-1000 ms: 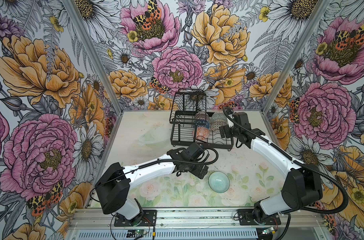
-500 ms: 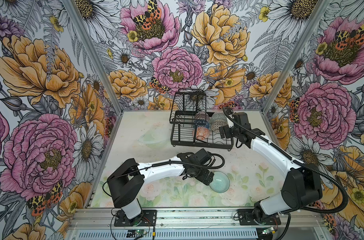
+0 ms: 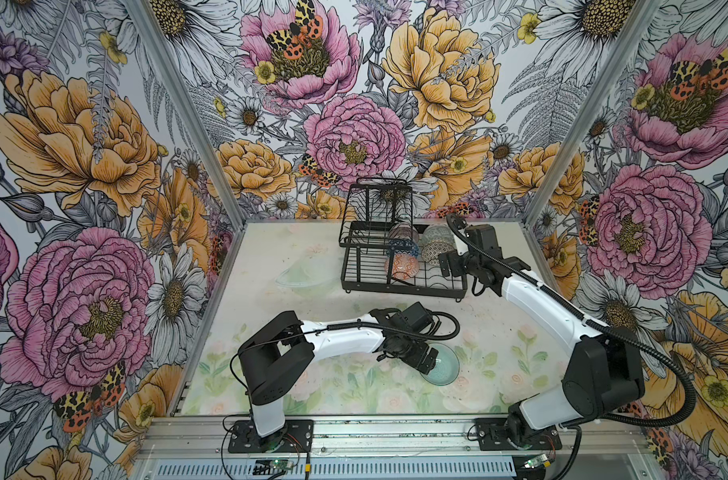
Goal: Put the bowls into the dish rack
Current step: 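Close the left gripper on the pale green bowl rim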
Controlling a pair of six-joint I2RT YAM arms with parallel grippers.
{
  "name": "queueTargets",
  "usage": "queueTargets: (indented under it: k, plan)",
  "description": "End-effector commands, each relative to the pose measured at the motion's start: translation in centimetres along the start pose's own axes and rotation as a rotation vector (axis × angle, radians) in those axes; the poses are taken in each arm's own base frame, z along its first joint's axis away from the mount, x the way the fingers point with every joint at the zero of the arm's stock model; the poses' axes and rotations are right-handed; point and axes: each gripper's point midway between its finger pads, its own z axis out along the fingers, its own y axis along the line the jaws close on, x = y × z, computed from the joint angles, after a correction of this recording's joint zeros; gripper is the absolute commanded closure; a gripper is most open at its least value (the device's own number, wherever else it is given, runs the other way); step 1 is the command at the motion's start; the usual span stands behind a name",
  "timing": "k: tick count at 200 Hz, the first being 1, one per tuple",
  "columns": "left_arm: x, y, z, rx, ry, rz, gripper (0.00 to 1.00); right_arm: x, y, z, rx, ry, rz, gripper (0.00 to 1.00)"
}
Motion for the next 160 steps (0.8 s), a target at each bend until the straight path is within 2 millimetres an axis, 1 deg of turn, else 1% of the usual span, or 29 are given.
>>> queueTargets:
  k: [1,24,47,82,147,160]
  plan:
    - [-0.8,-1.4,0.7,0.053,-0.001,0.000,0.03,0.6,-0.1,0.3,-0.005,0.014,0.016,0.01]
    - [-0.4,-1.4,1.4,0.058,0.022,-0.003,0.09,0.7,-0.2,0.2,-0.003,0.014,0.014,0.01]
    - [-0.4,-1.5,1.8,0.063,0.033,-0.002,0.13,0.7,-0.2,0.3,-0.005,0.015,0.017,0.00]
    - [-0.3,-1.7,2.3,0.073,0.048,0.000,0.22,0.8,-0.4,0.2,-0.005,0.016,0.018,0.01]
    - [-0.2,-1.7,2.5,0.077,0.055,0.002,0.46,0.7,-0.4,0.1,-0.007,0.013,0.019,0.00]
    - [-0.2,-1.7,2.5,0.076,0.055,-0.002,0.54,0.8,-0.4,0.2,-0.009,0.016,0.019,0.00]
